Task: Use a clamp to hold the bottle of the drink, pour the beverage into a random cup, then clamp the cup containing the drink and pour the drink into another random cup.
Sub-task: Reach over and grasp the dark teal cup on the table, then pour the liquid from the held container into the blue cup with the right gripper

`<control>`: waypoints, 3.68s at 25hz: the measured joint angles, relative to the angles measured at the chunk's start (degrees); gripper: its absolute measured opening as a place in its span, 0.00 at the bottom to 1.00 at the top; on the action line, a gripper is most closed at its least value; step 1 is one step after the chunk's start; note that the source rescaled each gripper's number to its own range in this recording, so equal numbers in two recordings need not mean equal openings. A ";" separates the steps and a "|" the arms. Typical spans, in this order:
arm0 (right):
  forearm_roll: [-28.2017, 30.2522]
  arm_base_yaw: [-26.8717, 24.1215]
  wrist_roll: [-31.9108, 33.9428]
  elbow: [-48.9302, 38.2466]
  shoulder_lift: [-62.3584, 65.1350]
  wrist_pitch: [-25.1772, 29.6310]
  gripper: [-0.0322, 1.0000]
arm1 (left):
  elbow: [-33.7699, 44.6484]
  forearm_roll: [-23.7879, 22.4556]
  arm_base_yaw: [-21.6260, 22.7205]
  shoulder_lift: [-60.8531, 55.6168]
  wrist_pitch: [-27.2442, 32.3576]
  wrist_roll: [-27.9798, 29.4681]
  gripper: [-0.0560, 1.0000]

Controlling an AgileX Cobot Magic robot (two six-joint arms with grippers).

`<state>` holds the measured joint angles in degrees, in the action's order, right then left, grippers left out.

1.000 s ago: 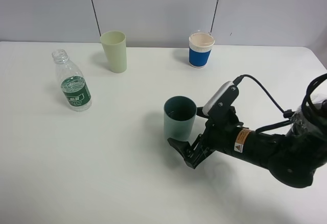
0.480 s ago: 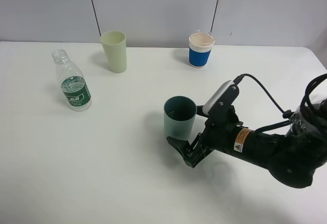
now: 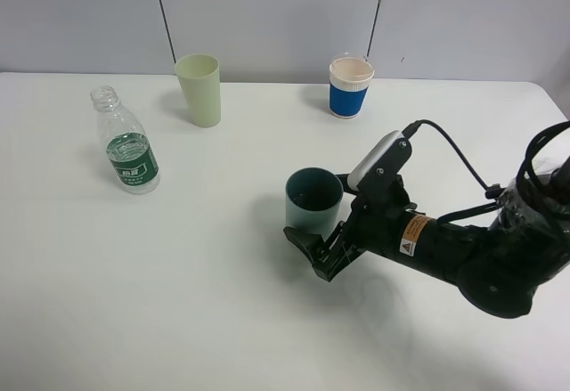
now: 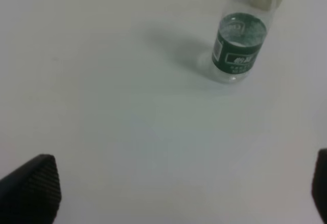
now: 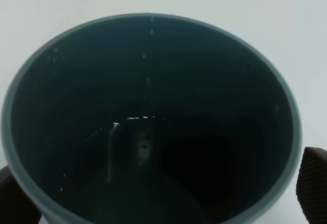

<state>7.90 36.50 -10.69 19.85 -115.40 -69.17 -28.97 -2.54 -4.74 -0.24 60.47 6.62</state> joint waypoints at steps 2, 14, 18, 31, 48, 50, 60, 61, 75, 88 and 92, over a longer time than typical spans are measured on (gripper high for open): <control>0.00 0.00 0.00 0.47 -0.14 0.01 0.99 | 0.00 0.00 0.00 0.00 0.00 0.00 1.00; 1.34 0.00 0.04 1.77 -4.61 0.05 0.99 | 0.00 0.00 0.00 0.00 0.00 0.00 1.00; 1.71 0.00 0.04 3.13 -4.88 0.05 0.99 | 0.00 0.00 0.00 0.00 0.00 0.00 1.00; 2.82 0.00 0.04 3.88 -5.18 0.05 0.35 | 0.00 0.00 0.00 0.00 0.00 0.00 1.00; 3.23 0.00 1.78 3.88 -5.18 0.05 0.03 | 0.00 0.00 0.00 0.00 0.00 0.00 1.00; 3.23 0.00 2.80 3.88 -5.18 0.05 0.03 | 0.00 0.00 0.00 0.00 0.00 0.00 1.00; 2.22 0.00 5.07 3.88 -3.61 1.07 0.03 | 0.00 0.00 0.00 0.00 0.00 0.00 1.00; 1.20 0.00 5.36 3.88 -2.60 1.21 0.03 | 0.00 0.00 0.00 0.00 0.00 0.00 1.00; -13.10 -4.64 2.61 3.73 14.68 15.88 0.03 | 0.00 0.00 0.00 0.00 0.00 0.00 1.00; -12.18 -21.80 2.61 4.02 25.65 31.44 0.03 | 0.00 0.00 0.00 0.00 0.00 0.00 1.00; -9.81 -26.40 3.69 7.58 26.10 41.73 0.03 | 0.00 0.00 0.00 0.00 0.00 0.00 1.00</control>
<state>-1.92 10.10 -7.00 27.43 -89.30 -27.45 -28.97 -2.54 -4.74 -0.24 60.47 6.62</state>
